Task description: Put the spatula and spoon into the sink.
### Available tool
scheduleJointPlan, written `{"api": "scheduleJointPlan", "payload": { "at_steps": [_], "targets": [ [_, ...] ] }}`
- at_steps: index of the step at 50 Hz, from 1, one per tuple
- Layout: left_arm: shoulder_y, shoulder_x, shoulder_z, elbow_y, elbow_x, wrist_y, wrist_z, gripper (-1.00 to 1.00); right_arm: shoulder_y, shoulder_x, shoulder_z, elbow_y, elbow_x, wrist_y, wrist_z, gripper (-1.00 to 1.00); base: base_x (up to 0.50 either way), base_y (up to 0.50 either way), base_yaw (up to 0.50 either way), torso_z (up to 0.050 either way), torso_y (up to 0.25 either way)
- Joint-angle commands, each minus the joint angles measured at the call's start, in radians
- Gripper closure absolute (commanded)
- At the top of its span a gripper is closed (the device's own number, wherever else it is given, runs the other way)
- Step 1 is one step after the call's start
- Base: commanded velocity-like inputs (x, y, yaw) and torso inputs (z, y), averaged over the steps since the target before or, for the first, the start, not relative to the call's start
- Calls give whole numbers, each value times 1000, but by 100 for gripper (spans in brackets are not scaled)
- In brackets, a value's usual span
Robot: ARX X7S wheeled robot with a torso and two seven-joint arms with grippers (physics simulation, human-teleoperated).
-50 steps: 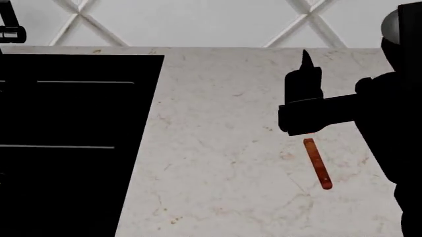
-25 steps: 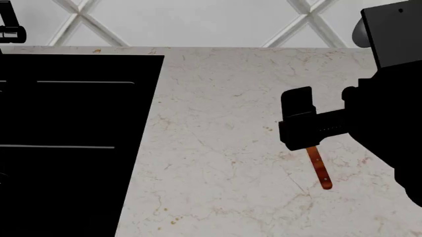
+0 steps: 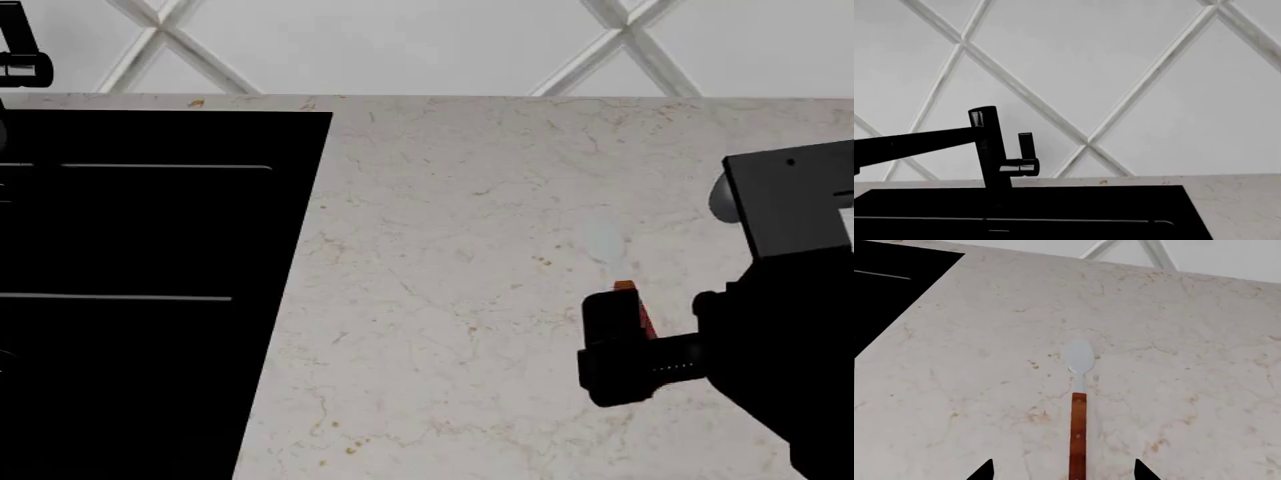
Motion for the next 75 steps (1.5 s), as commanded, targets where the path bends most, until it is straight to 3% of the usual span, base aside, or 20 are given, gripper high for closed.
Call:
{"api": "scheduleJointPlan", "payload": {
  "at_steps": [1, 26, 53, 54, 68, 75],
  "targets": [
    [8, -3, 0, 1, -3, 1, -4, -100, -108, 21, -15, 4, -64, -86, -59, -100, 0, 0, 0, 0, 0],
    [28, -8, -13, -6, -17, 17, -7, -100, -78, -22, -198, 145, -317, -188, -250, -100, 0, 0, 0, 0, 0],
    [52, -13, -35, 12, -35, 11, -12, -100, -127, -44, -204, 190, -272, -157, -212, -100, 1, 0, 1, 0, 0],
    [53, -14, -37, 11, -35, 12, -13, -100, -139, -35, -195, 159, -288, -191, -209, 100, 0, 0, 0, 0, 0],
    [54, -16, -42, -3, -40, 25, -15, -100, -73, -6, -270, 94, -388, -212, -238, 100, 1, 0, 0, 0, 0],
    [47, -22, -28, 16, -43, 22, -13, -100, 48, 15, -269, 15, -393, -171, -220, 100, 0, 0, 0, 0, 0]
  ]
}}
